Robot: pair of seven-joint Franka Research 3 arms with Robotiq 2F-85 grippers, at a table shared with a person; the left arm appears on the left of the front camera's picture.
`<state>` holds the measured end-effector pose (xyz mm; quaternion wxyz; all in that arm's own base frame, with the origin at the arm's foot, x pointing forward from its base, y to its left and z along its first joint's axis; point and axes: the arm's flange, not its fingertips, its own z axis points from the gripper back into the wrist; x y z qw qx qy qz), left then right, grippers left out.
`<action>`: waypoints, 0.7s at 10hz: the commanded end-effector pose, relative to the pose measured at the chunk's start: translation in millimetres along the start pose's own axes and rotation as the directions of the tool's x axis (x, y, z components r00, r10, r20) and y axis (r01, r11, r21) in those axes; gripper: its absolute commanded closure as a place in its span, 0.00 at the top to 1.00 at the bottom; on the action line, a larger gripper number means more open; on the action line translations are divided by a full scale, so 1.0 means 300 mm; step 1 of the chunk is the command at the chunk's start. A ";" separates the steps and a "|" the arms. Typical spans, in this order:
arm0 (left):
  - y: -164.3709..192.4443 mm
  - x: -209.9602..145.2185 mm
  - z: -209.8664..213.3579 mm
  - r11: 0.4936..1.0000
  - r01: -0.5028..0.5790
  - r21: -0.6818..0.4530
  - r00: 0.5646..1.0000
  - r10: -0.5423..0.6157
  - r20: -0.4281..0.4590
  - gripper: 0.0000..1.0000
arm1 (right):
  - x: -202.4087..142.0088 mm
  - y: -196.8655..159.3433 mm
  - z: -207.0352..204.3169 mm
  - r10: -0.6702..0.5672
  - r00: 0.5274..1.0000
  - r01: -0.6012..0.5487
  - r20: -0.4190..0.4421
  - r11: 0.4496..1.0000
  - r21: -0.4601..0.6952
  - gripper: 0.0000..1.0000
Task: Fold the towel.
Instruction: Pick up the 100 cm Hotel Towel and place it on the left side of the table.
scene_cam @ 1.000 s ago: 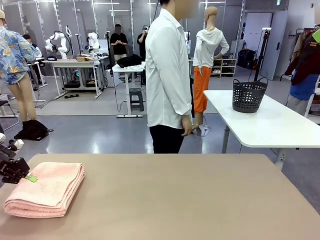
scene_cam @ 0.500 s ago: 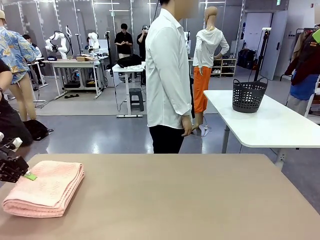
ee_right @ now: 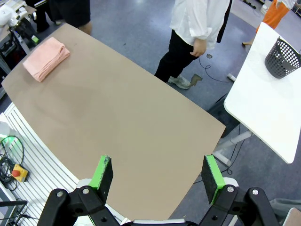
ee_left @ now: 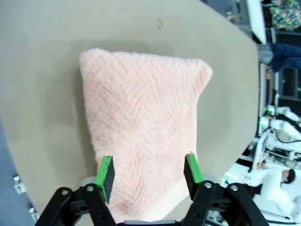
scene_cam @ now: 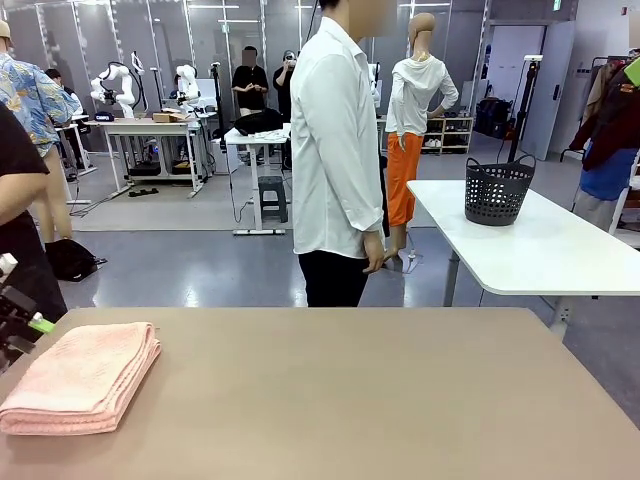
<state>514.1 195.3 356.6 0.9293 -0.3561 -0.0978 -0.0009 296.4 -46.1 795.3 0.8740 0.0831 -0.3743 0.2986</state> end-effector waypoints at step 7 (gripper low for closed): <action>-0.235 -0.206 0.227 0.968 0.249 0.016 0.956 -0.249 0.157 1.00 | 0.000 0.000 0.003 0.001 1.000 -0.001 -0.001 1.000 0.000 0.95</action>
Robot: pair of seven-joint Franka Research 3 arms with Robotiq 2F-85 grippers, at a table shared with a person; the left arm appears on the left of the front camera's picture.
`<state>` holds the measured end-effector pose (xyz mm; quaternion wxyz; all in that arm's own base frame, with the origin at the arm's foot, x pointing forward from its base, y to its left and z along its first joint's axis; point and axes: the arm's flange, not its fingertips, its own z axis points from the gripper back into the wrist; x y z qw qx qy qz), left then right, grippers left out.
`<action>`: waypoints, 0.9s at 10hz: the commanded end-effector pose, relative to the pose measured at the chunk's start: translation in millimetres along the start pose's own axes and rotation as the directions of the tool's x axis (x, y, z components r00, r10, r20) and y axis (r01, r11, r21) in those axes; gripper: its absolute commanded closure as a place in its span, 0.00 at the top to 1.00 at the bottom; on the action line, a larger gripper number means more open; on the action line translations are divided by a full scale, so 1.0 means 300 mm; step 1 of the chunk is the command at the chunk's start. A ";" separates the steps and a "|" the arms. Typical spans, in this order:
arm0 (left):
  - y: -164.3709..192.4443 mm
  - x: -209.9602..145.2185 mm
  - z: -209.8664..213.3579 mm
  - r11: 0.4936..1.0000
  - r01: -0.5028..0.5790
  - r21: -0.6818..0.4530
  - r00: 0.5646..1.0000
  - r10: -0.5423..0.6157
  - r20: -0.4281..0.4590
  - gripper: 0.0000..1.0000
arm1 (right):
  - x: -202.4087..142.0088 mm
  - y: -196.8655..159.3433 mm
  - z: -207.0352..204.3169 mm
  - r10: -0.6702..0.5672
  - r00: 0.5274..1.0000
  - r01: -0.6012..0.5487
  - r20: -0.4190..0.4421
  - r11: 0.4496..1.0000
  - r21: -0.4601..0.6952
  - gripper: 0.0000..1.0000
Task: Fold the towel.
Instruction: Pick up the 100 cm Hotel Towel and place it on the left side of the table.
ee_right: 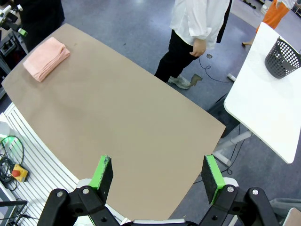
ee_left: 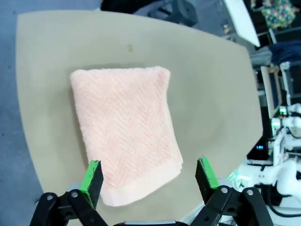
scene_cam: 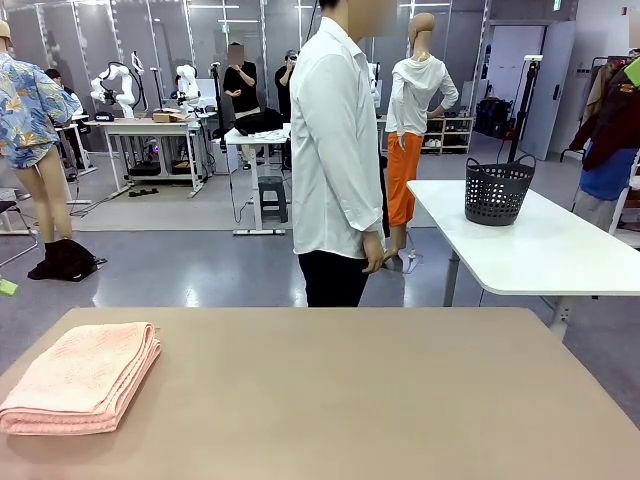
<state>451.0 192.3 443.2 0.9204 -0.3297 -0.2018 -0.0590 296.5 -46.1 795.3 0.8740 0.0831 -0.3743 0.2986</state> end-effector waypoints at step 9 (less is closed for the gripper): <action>0.037 0.026 -0.011 0.999 -0.040 0.016 0.999 0.040 -0.003 1.00 | 0.000 0.000 0.003 0.001 1.000 -0.001 -0.001 1.000 0.000 0.95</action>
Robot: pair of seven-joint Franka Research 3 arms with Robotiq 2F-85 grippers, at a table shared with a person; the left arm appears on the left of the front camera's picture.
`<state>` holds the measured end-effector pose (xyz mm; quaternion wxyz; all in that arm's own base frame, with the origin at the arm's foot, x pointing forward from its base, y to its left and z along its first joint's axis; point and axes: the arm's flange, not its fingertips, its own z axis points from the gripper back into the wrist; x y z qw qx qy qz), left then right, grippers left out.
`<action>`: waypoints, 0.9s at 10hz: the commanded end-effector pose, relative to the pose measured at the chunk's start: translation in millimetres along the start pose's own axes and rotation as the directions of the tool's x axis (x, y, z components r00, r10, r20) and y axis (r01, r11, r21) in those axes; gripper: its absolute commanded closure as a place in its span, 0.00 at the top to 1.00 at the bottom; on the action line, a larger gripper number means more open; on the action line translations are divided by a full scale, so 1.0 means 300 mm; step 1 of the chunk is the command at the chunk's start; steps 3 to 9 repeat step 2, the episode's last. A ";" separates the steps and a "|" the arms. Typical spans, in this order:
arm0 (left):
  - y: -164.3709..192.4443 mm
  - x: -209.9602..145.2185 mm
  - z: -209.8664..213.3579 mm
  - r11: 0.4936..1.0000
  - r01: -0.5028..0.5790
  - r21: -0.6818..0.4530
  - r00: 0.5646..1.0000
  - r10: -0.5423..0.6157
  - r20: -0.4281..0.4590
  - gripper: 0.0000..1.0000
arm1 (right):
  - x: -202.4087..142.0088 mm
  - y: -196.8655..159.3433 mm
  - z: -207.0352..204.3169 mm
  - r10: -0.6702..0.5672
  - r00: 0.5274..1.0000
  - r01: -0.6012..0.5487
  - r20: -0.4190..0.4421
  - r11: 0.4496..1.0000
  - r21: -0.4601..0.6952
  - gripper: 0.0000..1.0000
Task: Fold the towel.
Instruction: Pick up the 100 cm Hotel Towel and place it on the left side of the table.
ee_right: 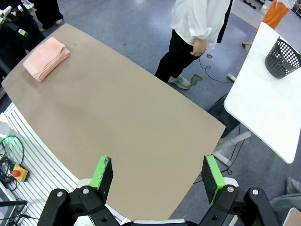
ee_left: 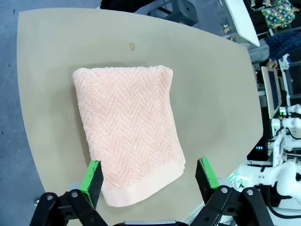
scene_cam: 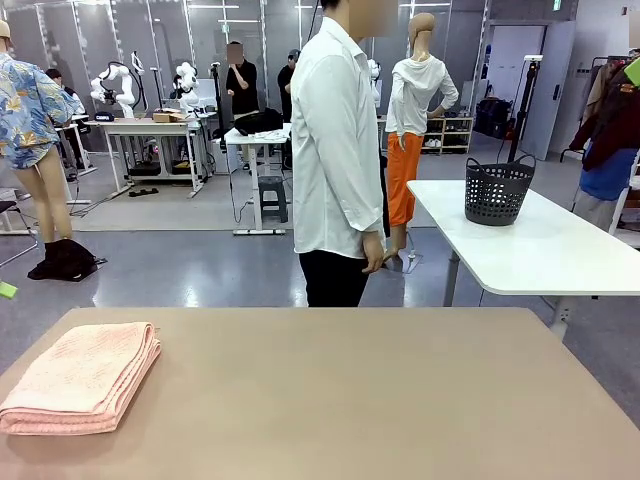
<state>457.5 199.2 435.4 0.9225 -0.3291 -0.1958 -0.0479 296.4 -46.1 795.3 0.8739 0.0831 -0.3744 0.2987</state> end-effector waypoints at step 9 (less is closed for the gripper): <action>-0.002 0.016 0.000 1.000 -0.015 0.010 1.000 0.015 0.001 1.00 | 0.000 0.000 0.003 0.001 1.000 -0.001 -0.001 1.000 0.000 0.95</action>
